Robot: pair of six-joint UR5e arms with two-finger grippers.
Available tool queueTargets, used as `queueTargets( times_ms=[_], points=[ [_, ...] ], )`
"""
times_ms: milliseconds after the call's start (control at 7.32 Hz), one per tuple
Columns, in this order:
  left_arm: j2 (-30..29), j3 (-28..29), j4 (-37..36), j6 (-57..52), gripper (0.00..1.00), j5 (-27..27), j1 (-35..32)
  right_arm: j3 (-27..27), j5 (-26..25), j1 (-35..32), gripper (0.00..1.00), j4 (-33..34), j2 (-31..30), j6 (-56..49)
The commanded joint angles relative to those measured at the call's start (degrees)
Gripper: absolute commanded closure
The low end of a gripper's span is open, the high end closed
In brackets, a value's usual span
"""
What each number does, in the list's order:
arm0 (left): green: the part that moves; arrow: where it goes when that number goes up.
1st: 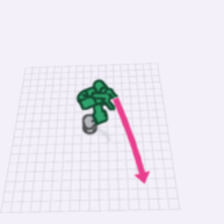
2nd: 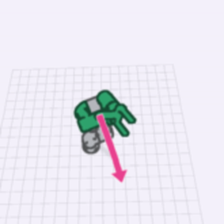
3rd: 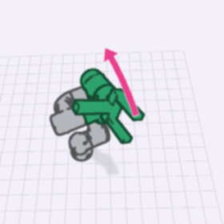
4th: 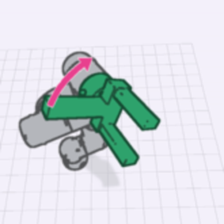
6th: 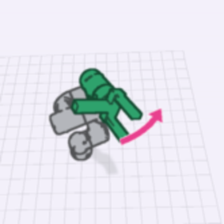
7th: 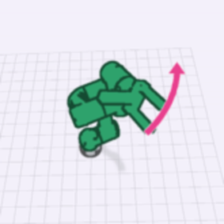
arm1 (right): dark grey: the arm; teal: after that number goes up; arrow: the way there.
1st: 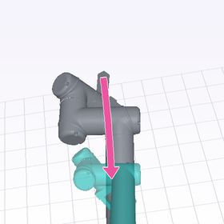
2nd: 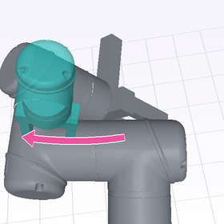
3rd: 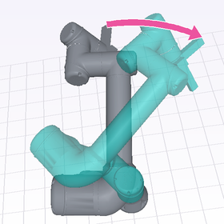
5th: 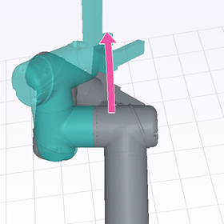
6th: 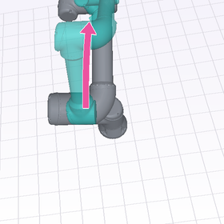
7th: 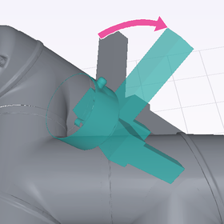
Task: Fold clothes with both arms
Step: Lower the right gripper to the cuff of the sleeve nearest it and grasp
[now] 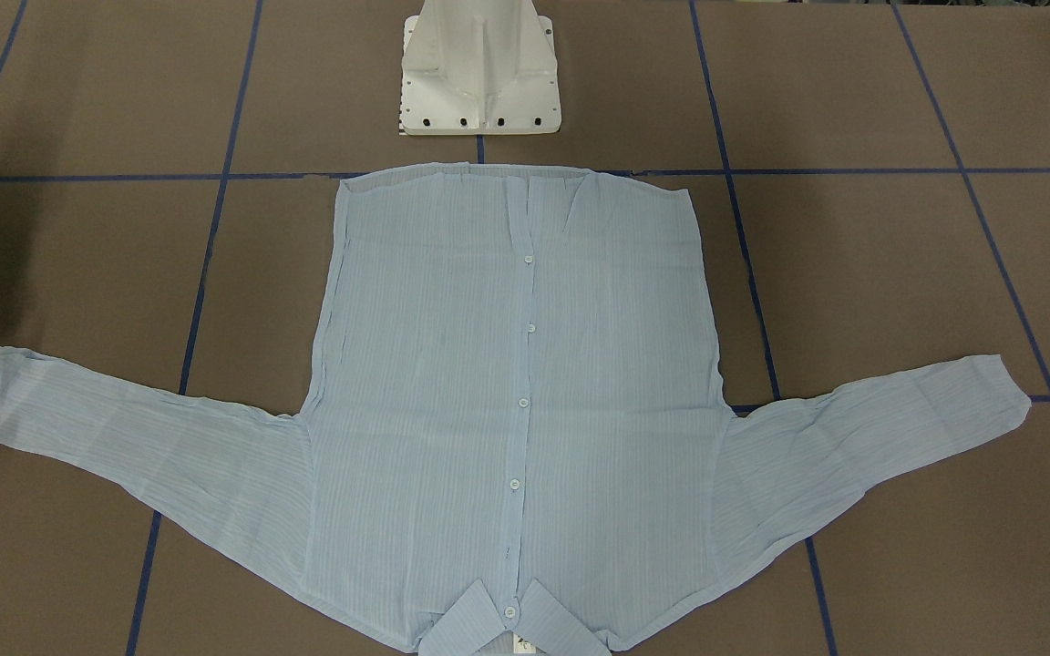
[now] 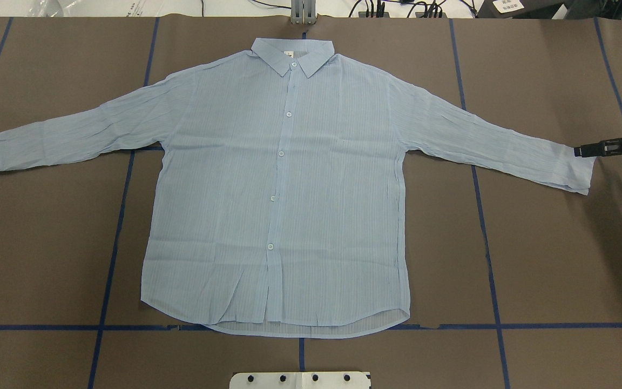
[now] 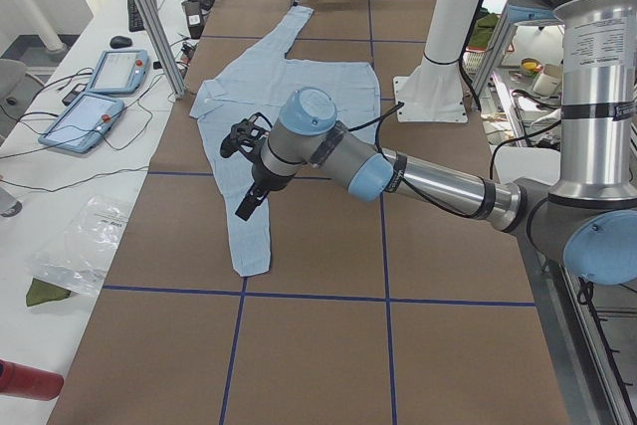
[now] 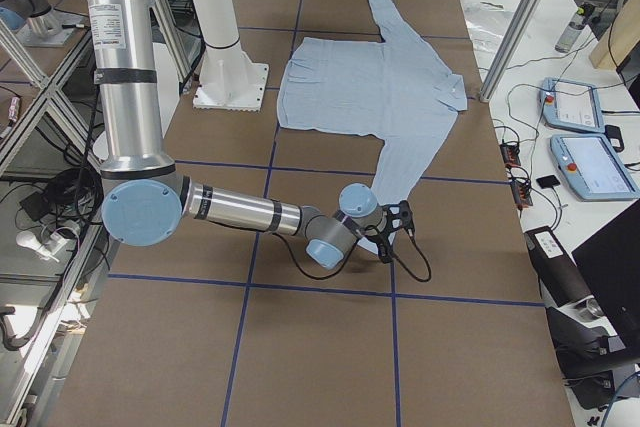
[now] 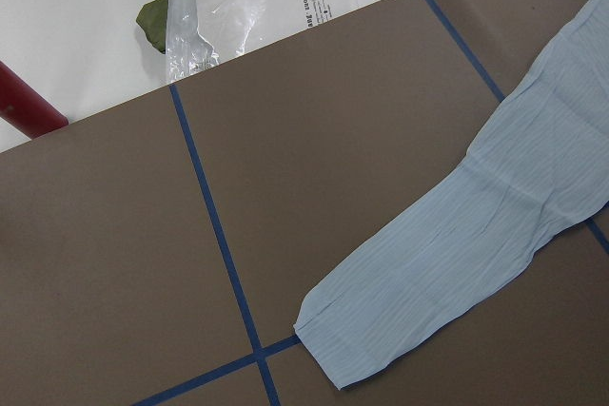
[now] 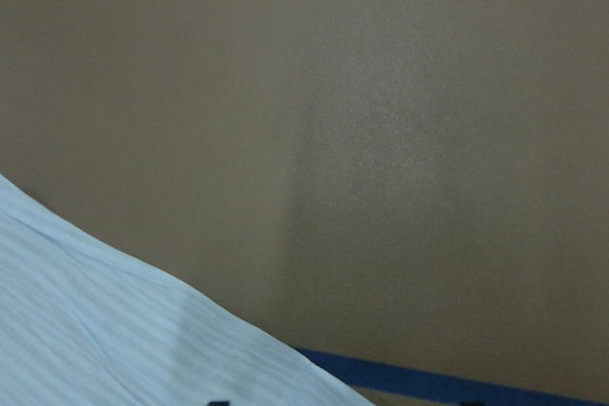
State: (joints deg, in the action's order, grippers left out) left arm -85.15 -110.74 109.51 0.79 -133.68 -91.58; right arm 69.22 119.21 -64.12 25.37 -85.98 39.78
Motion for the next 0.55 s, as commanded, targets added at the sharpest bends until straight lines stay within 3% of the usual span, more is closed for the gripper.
queueTargets(
  times_ms=[0, 137, 273, 410],
  points=[
    [-0.01, 0.00, 0.00, 0.00, 0.00, 0.00, 0.00, -1.36, -0.56, 0.66, 0.22, -0.50, 0.11, -0.05],
    [-0.01, -0.09, 0.00, 0.00, 0.00, 0.00, 0.00, -1.37, -0.47, 0.93, 0.24, -0.67, -0.06, -0.05],
    [-0.01, -0.09, 0.00, 0.00, 0.00, 0.00, 0.00, -1.37, -0.56, 0.93, 0.35, -0.67, -0.06, 0.04],
    [-0.01, 0.00, 0.00, 0.00, 0.00, 0.00, 0.00, -1.37, -0.56, 0.93, 0.58, -0.67, -0.06, 0.04]
  ],
)
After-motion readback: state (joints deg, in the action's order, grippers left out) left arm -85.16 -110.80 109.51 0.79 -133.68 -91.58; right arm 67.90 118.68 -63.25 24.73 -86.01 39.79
